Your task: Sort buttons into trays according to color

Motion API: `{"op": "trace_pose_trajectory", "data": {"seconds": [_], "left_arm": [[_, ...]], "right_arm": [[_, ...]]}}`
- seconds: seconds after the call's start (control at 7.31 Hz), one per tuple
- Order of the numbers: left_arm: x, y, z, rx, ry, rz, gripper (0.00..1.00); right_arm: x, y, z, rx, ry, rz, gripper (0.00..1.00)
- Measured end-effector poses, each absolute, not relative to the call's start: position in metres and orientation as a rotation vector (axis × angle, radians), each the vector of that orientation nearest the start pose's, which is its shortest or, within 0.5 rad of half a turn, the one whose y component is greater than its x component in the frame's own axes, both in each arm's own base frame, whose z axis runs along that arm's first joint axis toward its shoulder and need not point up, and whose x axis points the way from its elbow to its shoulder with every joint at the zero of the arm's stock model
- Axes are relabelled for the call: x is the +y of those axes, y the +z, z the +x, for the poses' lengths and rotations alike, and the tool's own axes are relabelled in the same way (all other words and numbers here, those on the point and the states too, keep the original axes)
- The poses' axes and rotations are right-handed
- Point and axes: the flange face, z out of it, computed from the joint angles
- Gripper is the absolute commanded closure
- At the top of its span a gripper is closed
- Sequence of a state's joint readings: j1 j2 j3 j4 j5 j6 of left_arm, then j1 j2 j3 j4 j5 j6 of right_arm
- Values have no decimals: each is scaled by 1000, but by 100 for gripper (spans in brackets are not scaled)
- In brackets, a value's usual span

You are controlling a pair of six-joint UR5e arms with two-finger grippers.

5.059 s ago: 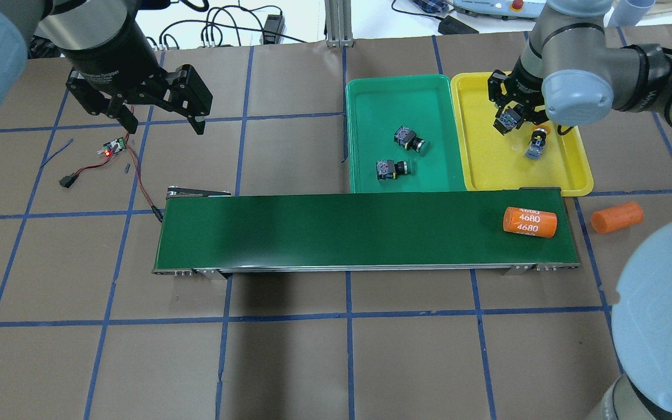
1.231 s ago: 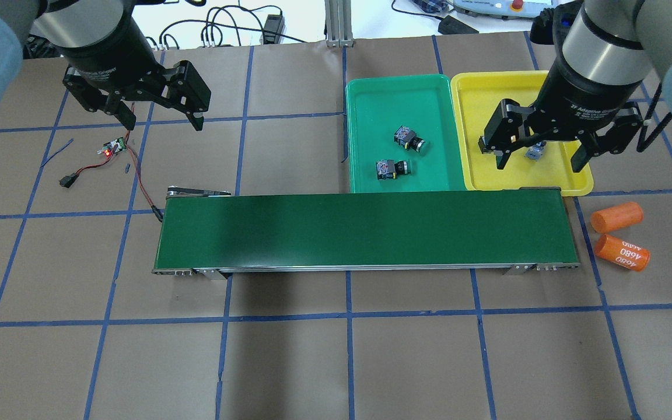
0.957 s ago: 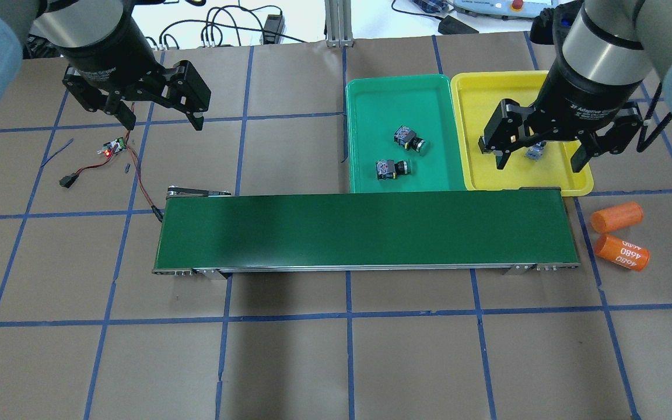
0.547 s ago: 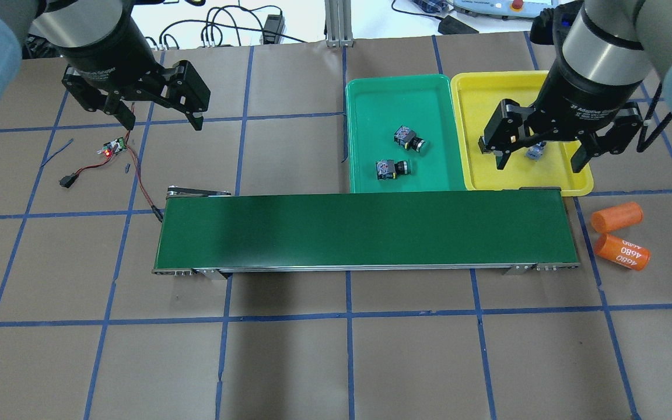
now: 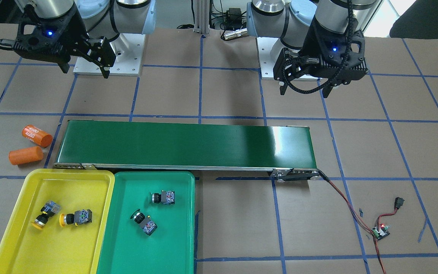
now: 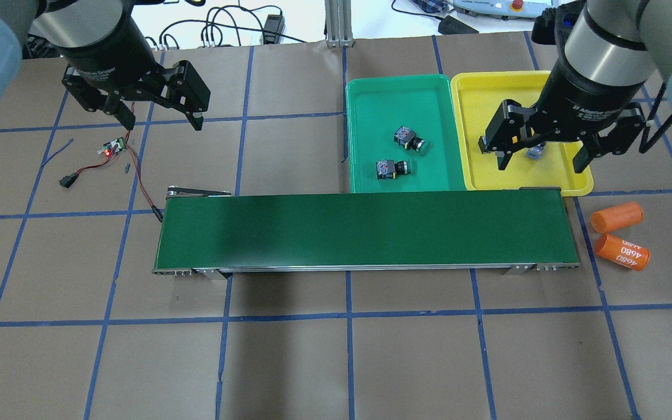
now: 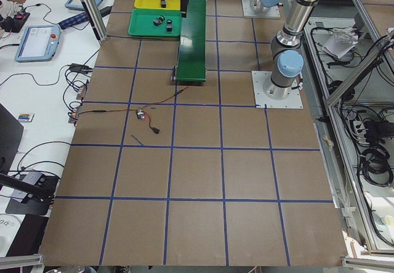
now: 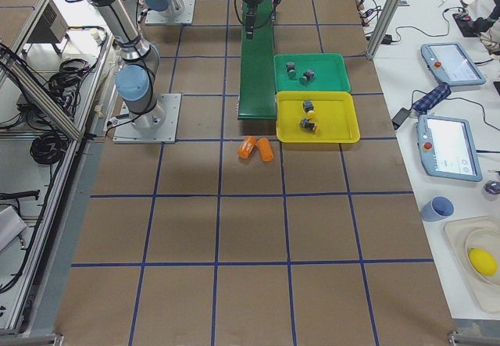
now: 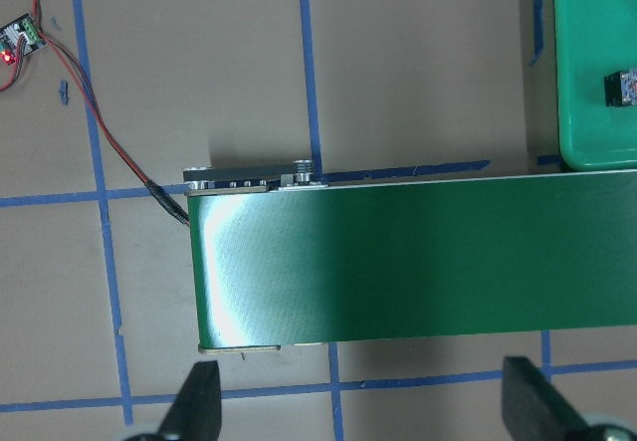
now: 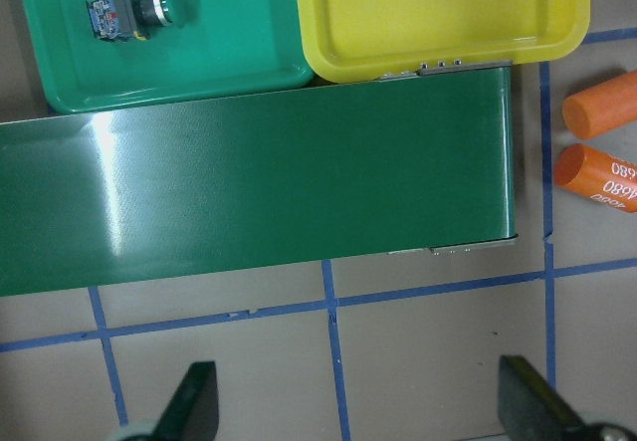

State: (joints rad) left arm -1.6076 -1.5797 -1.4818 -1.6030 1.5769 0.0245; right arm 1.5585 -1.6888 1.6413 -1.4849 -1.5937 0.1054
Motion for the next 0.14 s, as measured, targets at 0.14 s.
{"op": "trace_pose_trajectory", "data": {"seconds": [0.14], "left_arm": [[-494, 524, -151, 3133, -75, 96, 0]], "right_arm": [[-439, 500, 126, 3160, 59, 186, 0]]}}
